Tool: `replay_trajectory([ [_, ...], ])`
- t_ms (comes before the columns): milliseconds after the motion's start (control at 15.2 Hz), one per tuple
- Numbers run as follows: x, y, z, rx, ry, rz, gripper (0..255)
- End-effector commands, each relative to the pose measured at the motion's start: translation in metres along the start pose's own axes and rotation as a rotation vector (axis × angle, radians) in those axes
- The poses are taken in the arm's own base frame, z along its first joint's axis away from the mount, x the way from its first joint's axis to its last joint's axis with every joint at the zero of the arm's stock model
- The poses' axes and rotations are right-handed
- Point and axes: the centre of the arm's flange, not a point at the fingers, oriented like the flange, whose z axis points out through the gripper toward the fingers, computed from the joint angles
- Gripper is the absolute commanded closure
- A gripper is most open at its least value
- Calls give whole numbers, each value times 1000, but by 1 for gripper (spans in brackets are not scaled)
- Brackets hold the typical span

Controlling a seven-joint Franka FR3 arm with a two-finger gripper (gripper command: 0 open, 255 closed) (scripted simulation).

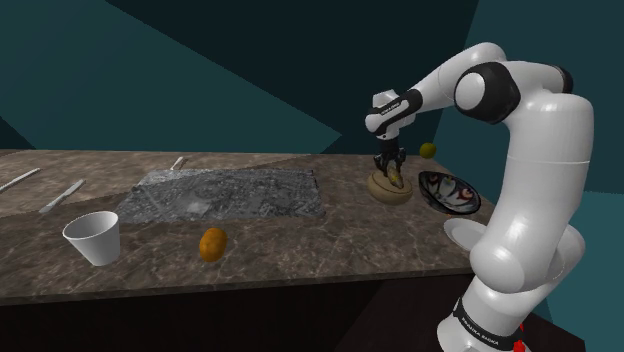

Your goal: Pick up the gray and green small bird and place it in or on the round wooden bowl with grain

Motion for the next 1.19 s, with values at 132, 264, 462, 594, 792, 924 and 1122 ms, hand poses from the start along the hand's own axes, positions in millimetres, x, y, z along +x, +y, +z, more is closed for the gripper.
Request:
replay_trajectory([
  [132,0,0,0,0,0,0,255],
  [264,0,0,0,0,0,0,0],
  [462,0,0,0,0,0,0,0],
  [594,0,0,0,0,0,0,0],
  [792,0,0,-39,0,0,0,0],
  [924,0,0,-50,0,0,0,0],
  [1122,0,0,-50,0,0,0,0],
])
